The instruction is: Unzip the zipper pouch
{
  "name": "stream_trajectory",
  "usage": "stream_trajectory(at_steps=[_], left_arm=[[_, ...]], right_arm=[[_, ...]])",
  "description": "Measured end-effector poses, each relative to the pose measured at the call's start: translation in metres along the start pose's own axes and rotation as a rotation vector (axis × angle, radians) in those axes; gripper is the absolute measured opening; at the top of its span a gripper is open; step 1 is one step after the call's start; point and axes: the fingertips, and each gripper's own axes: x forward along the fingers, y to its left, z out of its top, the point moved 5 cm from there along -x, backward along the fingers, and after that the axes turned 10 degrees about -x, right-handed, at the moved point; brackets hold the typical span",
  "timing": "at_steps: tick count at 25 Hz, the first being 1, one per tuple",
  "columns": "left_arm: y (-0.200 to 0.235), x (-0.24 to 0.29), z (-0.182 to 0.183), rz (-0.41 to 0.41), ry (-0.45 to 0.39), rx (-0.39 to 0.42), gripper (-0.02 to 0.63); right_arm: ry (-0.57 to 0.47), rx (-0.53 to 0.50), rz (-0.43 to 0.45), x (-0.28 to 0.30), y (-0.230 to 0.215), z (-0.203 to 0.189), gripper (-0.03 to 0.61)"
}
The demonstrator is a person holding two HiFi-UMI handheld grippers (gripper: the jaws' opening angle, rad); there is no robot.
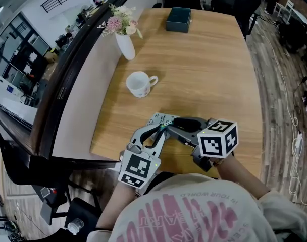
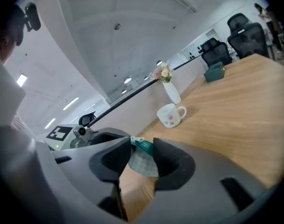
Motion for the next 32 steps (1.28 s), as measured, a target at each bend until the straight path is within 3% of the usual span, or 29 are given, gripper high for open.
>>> stream_trajectory(at_steps=[3,7,21,32], left_arm=[[0.001,-0.003,0.002,-0.03,-0.038,0.017,0.048],[-0.001,-0.005,0.001,-0.03,-0.039,0.072,0.048],[0.0,-0.004,-0.004,0.013,-0.01,0.029,0.049],[-0.007,0.002,-0.005,0.001,-0.005,-0.016,0.048]], right_arm=[[-0.041,0.079,0.058,0.001,0.002,0.002,0.155],[-0.084,0.002,0.036,0.002,0.009,0.011,0.084],[-0.109,-0.038,0.01,0.004,0.013,0.018,0.032],[-0.12,0.025,-0.007,-0.003,0.006,0.014,0.002]])
